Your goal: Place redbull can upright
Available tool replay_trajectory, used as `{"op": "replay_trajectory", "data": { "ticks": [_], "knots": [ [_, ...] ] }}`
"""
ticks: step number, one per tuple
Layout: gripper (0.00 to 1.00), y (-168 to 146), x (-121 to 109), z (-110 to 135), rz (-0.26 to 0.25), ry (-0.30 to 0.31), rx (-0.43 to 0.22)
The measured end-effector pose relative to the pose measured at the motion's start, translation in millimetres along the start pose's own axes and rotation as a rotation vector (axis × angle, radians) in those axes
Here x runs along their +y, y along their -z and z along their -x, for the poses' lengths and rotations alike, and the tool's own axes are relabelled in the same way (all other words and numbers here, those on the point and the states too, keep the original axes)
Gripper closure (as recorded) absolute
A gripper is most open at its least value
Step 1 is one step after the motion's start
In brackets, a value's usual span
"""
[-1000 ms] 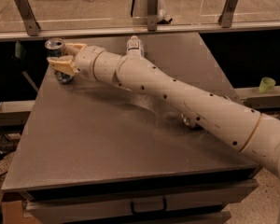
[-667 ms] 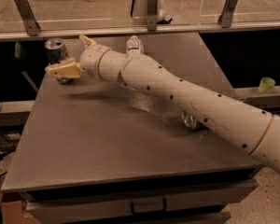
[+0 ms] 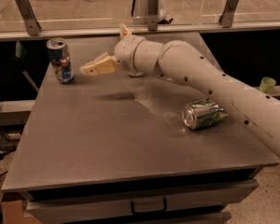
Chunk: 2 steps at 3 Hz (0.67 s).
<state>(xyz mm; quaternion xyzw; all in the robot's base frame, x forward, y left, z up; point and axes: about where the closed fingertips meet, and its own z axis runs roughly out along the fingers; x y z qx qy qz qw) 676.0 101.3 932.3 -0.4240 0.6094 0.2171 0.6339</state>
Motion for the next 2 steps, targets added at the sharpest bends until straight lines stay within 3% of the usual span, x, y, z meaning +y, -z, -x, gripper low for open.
{"op": "replay_trajectory", "data": {
  "ticks": [1, 2],
  "knots": [
    [0.0, 65.8, -47.5, -11.7, -0.079, 0.024, 0.032],
    [0.0, 68.7, -47.4, -15.2, -0.082, 0.03, 0.025]
  ]
}}
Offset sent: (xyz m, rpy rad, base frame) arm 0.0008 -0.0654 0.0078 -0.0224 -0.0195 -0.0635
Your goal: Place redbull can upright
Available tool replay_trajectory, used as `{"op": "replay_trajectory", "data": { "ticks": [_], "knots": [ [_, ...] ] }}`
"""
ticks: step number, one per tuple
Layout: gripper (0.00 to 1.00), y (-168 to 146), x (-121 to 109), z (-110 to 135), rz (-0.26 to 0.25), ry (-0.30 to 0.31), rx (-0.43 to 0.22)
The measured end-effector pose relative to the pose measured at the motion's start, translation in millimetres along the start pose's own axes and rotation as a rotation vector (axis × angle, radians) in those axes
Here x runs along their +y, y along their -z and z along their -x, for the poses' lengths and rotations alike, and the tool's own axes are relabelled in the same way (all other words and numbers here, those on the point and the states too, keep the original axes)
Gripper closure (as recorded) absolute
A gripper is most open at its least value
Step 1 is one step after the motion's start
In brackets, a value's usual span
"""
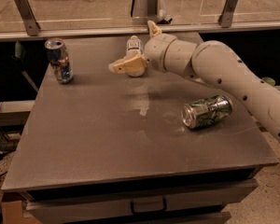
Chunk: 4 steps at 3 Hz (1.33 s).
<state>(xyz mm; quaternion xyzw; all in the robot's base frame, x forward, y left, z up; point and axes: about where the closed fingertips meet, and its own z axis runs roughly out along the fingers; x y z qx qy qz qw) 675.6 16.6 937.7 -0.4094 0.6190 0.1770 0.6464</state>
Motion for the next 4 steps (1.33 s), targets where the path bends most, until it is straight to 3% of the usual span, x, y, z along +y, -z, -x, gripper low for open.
{"op": "replay_trajectory", "data": {
  "ticks": [2, 3, 4],
  "knots": [
    [0.0, 90, -144, 83, -0.304, 0.415, -0.025],
    [0.0, 140, -192, 128, -0.447, 0.57, -0.025],
    [0.0, 150, -202, 138, -0.477, 0.6, -0.028]
  ]
}}
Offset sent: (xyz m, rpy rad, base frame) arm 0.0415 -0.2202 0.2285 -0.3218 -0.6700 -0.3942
